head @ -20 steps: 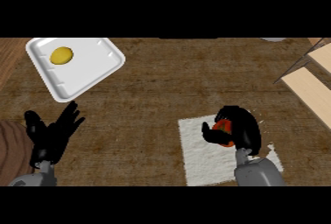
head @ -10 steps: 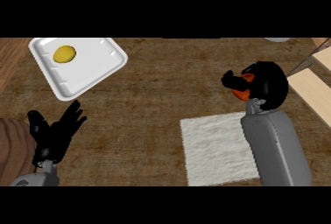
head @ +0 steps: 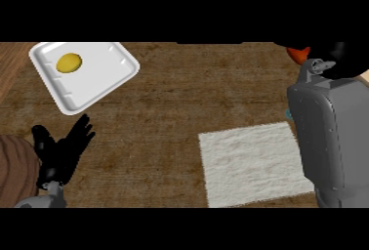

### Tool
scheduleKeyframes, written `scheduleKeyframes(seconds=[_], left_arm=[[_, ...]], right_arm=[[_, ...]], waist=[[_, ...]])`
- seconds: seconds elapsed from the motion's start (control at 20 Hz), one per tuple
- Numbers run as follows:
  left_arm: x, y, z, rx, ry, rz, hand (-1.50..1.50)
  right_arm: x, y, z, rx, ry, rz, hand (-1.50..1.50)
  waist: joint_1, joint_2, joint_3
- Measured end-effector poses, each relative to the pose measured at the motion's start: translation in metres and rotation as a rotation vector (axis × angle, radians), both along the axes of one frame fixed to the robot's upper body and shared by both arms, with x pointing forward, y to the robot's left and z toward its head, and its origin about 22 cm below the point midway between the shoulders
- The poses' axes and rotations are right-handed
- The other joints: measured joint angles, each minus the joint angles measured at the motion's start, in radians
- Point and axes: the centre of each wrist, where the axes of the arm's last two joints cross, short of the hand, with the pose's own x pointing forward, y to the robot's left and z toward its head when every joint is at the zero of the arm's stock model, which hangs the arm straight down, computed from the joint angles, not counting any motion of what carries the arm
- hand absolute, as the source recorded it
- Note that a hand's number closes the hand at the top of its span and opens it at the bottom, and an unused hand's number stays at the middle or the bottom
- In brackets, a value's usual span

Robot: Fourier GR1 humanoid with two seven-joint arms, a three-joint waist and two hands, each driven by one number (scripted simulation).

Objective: Pick the tomato from the placemat and place it in the tiered shelf

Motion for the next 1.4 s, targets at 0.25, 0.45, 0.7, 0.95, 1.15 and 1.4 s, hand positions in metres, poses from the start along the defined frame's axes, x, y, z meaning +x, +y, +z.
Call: scheduleKeyframes(seconds=[0.25,0.45,0.7,0.95,1.15,1.4], left_arm=[[-0.002,0.000,0.000,-0.007,-0.002,0.004,0.00],[-0.002,0.004,-0.003,0.001,-0.001,0.007,0.00],[0.003,0.001,0.001,0.001,0.008,0.007,0.00],[0.001,0.002,0.000,-0.006,0.001,0.002,0.00],[0.003,0.000,0.003,-0.009,0.005,-0.002,0.00],[0.003,0.004,0.001,-0.003,-0.001,0.004,0.00]], right_arm=[[-0.007,-0.017,0.050,-0.039,-0.061,-0.075,1.50],[-0.012,-0.034,0.089,-0.042,-0.098,-0.120,1.50],[-0.020,-0.068,0.123,-0.043,-0.125,-0.187,1.50],[-0.025,-0.108,0.146,-0.037,-0.101,-0.237,1.50],[-0.023,-0.137,0.151,-0.017,-0.050,-0.248,1.50],[-0.026,-0.169,0.146,0.002,0.023,-0.235,1.50]], waist=[[-0.005,-0.001,-0.001],[-0.006,0.000,0.002],[-0.004,0.003,0.001],[-0.001,0.004,0.001],[0.003,0.007,0.000],[0.002,0.006,0.001]])
